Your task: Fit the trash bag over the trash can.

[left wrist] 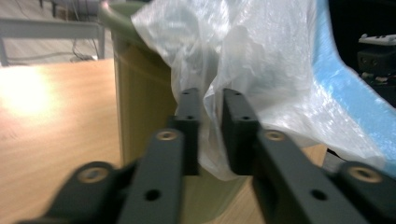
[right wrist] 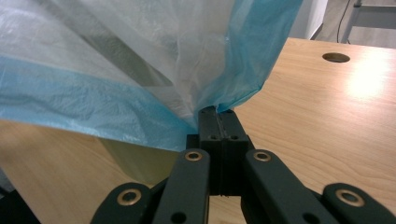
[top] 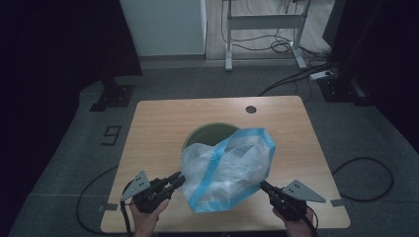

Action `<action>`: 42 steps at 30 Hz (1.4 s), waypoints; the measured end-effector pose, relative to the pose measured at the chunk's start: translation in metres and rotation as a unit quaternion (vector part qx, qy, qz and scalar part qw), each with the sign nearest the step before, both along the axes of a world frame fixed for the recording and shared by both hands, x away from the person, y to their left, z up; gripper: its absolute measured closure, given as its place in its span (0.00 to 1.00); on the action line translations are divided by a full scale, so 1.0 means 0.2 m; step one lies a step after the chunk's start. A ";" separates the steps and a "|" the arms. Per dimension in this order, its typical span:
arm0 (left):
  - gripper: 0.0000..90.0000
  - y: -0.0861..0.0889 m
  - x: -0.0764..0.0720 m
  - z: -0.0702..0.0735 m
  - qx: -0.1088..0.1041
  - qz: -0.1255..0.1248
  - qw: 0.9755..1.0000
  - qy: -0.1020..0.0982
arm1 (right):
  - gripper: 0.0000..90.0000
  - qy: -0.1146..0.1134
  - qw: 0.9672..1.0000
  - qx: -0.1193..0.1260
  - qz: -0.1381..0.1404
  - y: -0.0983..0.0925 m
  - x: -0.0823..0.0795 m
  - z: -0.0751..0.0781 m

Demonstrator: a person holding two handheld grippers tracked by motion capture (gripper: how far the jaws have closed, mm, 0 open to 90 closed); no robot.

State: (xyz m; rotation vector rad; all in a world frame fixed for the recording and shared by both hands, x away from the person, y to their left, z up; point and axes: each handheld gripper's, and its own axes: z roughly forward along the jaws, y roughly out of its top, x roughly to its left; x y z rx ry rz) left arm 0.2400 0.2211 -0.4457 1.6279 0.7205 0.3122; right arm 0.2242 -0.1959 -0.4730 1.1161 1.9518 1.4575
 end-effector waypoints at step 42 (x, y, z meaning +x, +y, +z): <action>1.00 -0.23 0.19 0.34 0.042 -0.041 0.998 -0.014 | 0.35 -0.091 0.994 0.064 0.009 -0.16 -0.01 0.34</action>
